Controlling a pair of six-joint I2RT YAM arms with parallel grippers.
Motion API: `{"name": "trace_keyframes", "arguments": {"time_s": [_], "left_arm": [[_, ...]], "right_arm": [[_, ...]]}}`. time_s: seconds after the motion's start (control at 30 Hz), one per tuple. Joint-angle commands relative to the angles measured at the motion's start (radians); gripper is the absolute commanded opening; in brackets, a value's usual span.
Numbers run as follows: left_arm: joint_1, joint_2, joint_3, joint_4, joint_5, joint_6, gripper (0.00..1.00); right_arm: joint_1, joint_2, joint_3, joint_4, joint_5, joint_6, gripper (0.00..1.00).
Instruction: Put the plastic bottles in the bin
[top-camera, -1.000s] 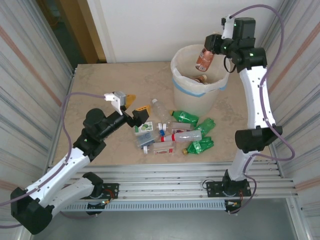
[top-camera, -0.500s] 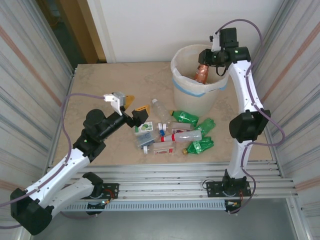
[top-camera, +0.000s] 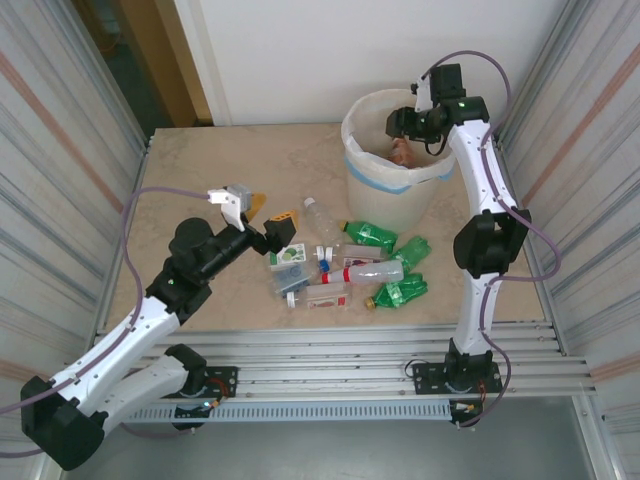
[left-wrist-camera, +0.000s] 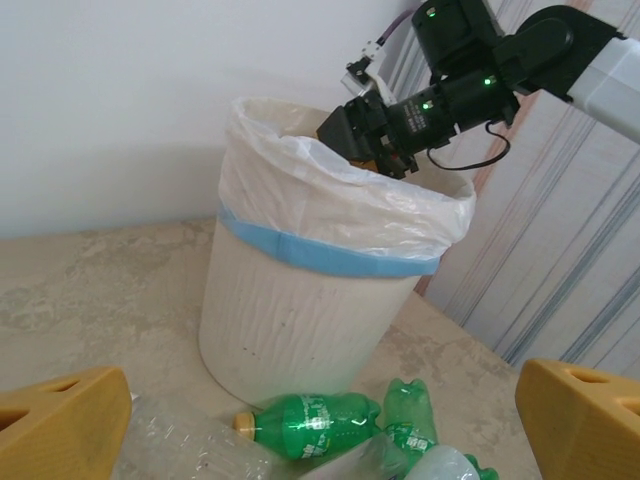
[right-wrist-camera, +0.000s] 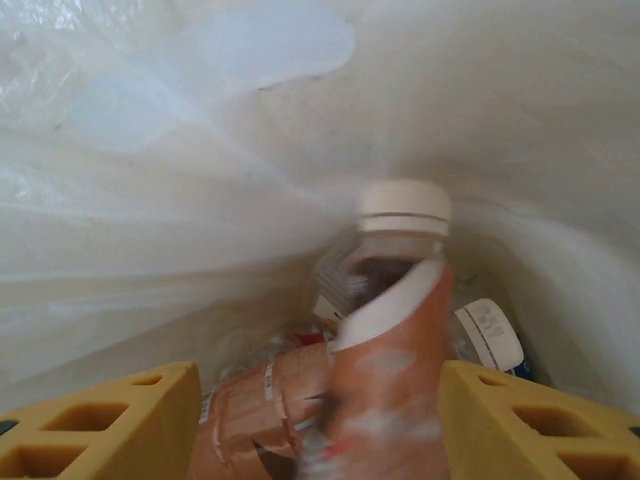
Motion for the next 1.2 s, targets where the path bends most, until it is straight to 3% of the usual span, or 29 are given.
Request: {"name": "trace_keyframes", "arguments": {"time_s": [0.0,0.67,1.17], "left_arm": [[-0.005,-0.003,0.023,-0.016,-0.034,0.009,0.99],[-0.004,0.054,0.085,-0.130,-0.098,0.014,0.99],[0.011,0.096,0.098,-0.160,-0.097,0.004,0.99]], "right_arm": [[-0.003,-0.003,0.052,-0.028,-0.006,0.004,0.65],[0.007,-0.191,0.042,-0.068,0.040,0.013,0.78],[0.047,-0.530,-0.311,0.041,0.179,0.009,0.87]]}}
